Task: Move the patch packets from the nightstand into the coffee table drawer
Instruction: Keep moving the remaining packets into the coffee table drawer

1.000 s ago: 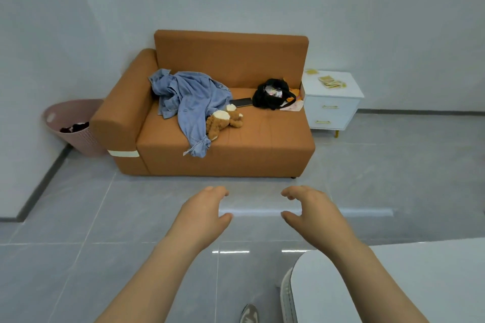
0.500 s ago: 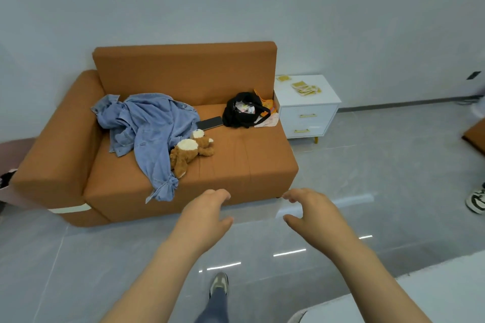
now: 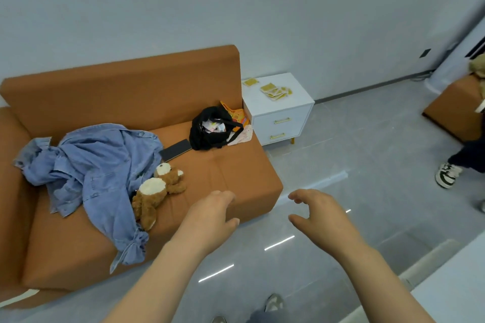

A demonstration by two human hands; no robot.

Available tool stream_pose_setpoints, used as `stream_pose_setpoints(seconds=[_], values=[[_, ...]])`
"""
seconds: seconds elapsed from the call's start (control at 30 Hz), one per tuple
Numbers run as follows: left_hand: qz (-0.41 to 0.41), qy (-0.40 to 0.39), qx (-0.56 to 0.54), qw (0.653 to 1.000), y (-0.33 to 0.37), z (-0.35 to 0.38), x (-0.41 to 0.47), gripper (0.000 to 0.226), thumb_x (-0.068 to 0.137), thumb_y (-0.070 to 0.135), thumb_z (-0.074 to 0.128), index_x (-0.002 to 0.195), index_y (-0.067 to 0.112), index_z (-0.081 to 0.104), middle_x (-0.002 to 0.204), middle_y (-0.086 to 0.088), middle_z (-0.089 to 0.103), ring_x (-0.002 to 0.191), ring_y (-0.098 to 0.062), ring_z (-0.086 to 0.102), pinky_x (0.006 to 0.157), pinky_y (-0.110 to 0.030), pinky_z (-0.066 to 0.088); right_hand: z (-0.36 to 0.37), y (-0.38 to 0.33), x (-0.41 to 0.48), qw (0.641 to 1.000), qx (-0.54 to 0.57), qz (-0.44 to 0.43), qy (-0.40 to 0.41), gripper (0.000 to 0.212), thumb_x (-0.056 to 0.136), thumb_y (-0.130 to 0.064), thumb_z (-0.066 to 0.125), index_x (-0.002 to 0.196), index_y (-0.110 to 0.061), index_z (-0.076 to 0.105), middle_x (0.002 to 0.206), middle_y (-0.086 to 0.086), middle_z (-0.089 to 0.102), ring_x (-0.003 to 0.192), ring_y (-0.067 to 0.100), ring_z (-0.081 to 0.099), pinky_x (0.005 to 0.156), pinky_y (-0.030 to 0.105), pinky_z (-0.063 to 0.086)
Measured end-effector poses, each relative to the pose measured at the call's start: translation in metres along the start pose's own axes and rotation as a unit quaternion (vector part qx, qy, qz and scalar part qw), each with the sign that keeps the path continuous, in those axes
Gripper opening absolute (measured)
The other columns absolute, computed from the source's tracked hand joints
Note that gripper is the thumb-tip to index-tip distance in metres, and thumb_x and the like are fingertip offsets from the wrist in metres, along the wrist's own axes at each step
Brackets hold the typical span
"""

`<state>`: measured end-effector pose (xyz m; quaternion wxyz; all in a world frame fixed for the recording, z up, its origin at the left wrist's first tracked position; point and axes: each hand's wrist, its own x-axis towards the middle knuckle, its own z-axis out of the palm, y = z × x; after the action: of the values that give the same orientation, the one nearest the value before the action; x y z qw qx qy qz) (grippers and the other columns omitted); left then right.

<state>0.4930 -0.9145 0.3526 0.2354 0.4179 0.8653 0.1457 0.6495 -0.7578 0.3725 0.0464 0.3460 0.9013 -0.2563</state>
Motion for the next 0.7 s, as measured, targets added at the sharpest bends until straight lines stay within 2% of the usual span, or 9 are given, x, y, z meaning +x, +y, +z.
stream_pose_setpoints(seconds=[0.2, 0.47, 0.7], values=[[0.006, -0.008, -0.008, 1.000, 0.028, -0.006, 0.088, 0.047, 0.089, 0.034, 0.059, 0.133, 0.025, 0.046, 0.131, 0.004, 0.050, 0.117, -0.015, 0.052, 0.096, -0.028, 0.044, -0.031, 0.041, 0.071, 1.000, 0.009, 0.022, 0.000, 0.043, 0.088, -0.027, 0.062, 0.130, -0.026, 0.053, 0.126, -0.006, 0.057, 0.116, 0.009, 0.053, 0.094, 0.022, 0.042], [-0.016, 0.001, -0.024, 1.000, 0.098, -0.011, 0.212, 0.045, 0.089, 0.034, 0.059, 0.132, 0.026, 0.047, 0.131, 0.006, 0.051, 0.119, -0.013, 0.051, 0.097, -0.028, 0.044, -0.102, 0.114, 0.179, 1.000, 0.006, 0.014, -0.011, 0.044, 0.088, -0.026, 0.062, 0.131, -0.026, 0.052, 0.127, -0.007, 0.056, 0.117, 0.009, 0.052, 0.093, 0.019, 0.039], [-0.042, -0.003, -0.045, 0.998, 0.140, -0.019, 0.308, 0.045, 0.089, 0.033, 0.060, 0.131, 0.024, 0.048, 0.132, 0.004, 0.052, 0.120, -0.015, 0.051, 0.097, -0.029, 0.043, -0.149, 0.161, 0.263, 1.000, -0.002, 0.004, -0.027, 0.045, 0.089, -0.027, 0.061, 0.133, -0.026, 0.050, 0.129, -0.006, 0.056, 0.118, 0.009, 0.052, 0.096, 0.021, 0.041]])
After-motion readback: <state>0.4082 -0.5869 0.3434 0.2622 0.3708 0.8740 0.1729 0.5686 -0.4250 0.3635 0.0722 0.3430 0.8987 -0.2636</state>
